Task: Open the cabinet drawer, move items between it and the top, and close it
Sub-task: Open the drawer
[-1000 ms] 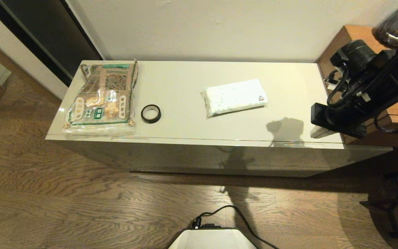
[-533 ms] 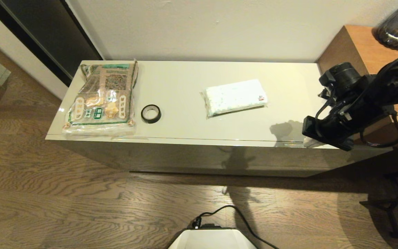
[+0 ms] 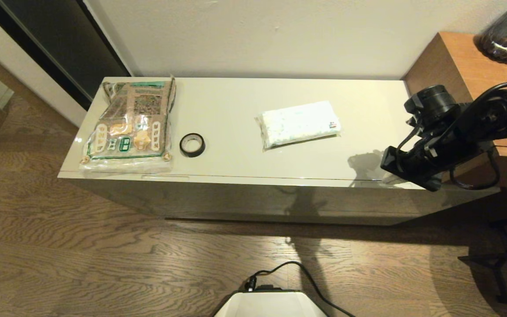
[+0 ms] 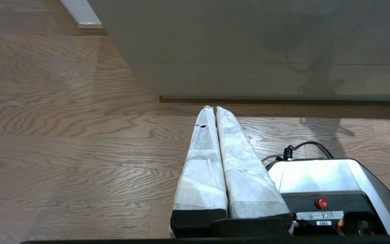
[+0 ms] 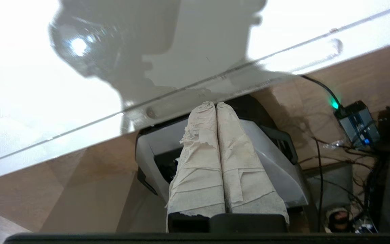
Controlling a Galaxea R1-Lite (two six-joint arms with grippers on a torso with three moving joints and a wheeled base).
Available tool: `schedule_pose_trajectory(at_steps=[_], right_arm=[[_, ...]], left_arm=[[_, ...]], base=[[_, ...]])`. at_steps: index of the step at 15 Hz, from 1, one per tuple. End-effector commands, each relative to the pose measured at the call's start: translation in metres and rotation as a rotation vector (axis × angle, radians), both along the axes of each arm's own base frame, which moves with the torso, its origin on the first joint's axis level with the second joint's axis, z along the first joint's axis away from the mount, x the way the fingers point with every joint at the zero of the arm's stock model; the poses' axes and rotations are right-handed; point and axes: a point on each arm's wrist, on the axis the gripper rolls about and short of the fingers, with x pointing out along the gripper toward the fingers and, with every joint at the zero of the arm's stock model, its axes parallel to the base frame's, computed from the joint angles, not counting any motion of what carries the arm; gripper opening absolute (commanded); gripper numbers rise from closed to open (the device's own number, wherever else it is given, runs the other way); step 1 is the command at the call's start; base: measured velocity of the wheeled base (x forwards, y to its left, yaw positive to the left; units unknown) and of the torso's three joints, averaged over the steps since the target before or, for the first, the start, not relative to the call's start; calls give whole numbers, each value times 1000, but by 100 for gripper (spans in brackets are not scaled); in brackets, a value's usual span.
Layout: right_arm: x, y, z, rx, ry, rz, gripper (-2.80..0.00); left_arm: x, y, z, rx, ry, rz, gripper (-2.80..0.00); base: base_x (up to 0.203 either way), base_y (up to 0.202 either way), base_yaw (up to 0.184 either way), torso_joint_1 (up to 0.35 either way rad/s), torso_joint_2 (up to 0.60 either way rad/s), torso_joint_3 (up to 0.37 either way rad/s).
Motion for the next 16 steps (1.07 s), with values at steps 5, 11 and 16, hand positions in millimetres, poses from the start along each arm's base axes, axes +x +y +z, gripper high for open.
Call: schedule_pose_trajectory(at_steps=[5, 11, 16], right_arm=[[13, -1, -13, 8, 22, -27, -280], [22, 0, -31, 21, 30, -48, -280], [5, -3, -62, 8, 142, -52, -280]], left_arm=[[0, 0, 0, 0, -1, 0, -280], [0, 0, 0, 0, -1, 0, -280], [0, 0, 0, 0, -1, 0, -280]], base=[[0, 0, 0, 0, 0, 0], [0, 0, 0, 0, 0, 0], [0, 0, 0, 0, 0, 0]])
